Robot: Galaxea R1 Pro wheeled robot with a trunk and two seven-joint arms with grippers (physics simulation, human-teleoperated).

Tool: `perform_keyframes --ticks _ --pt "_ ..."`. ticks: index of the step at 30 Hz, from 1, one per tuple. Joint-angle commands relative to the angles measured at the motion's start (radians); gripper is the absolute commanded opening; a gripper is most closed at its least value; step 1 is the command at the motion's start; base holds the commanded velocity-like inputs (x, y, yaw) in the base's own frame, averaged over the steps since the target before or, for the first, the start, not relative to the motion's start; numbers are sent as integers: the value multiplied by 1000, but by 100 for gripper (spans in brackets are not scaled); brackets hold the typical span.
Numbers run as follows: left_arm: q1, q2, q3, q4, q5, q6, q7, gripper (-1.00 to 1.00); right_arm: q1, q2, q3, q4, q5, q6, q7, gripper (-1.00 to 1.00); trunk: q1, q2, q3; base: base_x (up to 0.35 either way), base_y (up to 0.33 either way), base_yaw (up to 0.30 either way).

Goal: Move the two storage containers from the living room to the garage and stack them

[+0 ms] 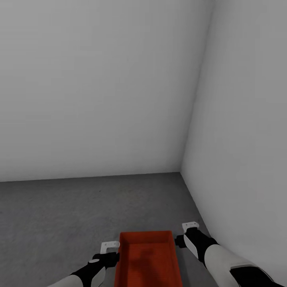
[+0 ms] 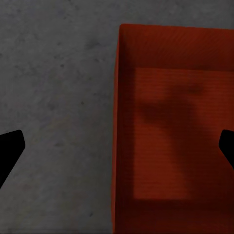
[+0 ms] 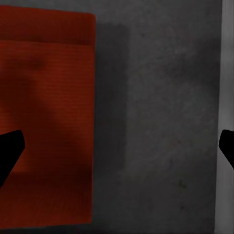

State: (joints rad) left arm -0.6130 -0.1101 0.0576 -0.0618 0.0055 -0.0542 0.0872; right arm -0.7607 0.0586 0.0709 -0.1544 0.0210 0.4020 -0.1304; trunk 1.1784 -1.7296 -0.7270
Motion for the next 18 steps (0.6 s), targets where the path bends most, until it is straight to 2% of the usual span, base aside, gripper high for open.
perform_keyframes --ticks 1,17,18 --pt "-1 0 5 1 1 -4 2 100 0 0 7 -2 2 8 -2 100 0 0 -1 0 0 0" --pt "-1 0 5 2 1 -4 2 100 3 0 9 -7 5 6 -4 100 0 0 -1 0 0 0" --pt "-1 0 5 2 1 -4 2 100 6 0 9 -5 5 -34 -4 100 0 0 -1 0 0 0"
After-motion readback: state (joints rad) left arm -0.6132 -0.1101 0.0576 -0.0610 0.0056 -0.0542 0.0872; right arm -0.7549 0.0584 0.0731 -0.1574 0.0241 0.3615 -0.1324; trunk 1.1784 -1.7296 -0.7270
